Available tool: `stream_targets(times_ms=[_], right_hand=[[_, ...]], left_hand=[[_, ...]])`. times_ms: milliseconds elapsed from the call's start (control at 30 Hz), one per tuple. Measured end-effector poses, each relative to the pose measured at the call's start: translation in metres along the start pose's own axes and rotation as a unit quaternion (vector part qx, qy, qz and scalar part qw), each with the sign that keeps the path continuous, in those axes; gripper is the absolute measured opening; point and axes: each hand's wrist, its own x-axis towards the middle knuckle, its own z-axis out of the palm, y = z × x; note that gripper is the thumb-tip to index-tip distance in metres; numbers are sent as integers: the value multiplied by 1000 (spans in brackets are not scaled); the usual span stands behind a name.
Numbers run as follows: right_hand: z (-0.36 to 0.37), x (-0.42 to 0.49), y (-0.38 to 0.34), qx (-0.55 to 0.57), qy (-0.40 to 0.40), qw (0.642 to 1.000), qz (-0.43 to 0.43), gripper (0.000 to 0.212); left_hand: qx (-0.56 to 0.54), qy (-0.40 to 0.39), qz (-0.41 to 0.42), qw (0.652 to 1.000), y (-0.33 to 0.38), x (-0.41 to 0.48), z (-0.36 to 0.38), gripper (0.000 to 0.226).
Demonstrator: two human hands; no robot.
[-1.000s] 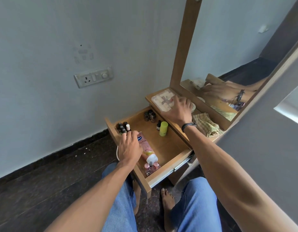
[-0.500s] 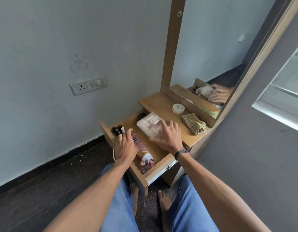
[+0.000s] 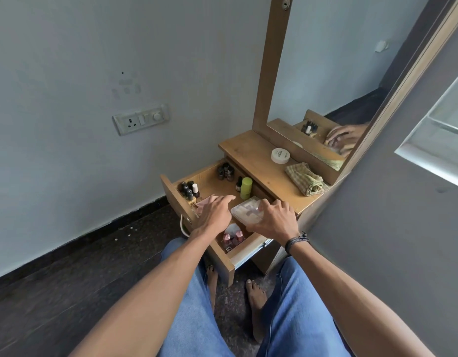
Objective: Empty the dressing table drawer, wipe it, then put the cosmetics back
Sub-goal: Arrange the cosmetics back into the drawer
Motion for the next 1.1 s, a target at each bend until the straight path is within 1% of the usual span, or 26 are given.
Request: stream_targets(times_ms=[100, 200, 333, 500, 567, 700, 833, 900, 967, 1033, 1100], right_hand=[[5, 3, -2, -16, -9, 1000, 3, 90], [9, 9, -5, -33, -18, 999, 1, 89], [12, 16, -10, -40, -22, 999, 2, 90], [15, 24, -9, -21, -56, 998, -3, 89], [15, 25, -8, -30, -70, 997, -6, 88], [19, 27, -8, -52, -87, 995, -9, 86], [24, 32, -13, -63, -99, 993, 7, 87], [26, 35, -16, -72, -103, 992, 16, 83], [27, 37, -20, -82, -107, 991, 22, 73], [28, 40, -24, -91, -117, 989, 27, 66], [27, 43, -27, -97, -131, 986, 33, 62]], left_hand=[[17, -18, 6, 1000, 0, -2, 1, 55], [56, -37, 17, 998, -1, -6, 4, 52], [94, -65, 34, 993, 1, -9, 7, 53], [104, -83, 16, 991, 3, -9, 4, 55], [102, -86, 3, 991, 5, -10, 1, 56], [109, -89, 6, 990, 8, -10, 1, 56], [106, -97, 0, 990, 7, -10, 1, 54], [103, -101, -1, 990, 7, -10, 1, 52], [103, -105, -1, 989, 7, -10, 2, 51], [102, -105, 0, 989, 7, -10, 2, 53], [99, -104, -2, 990, 8, -11, 2, 55]])
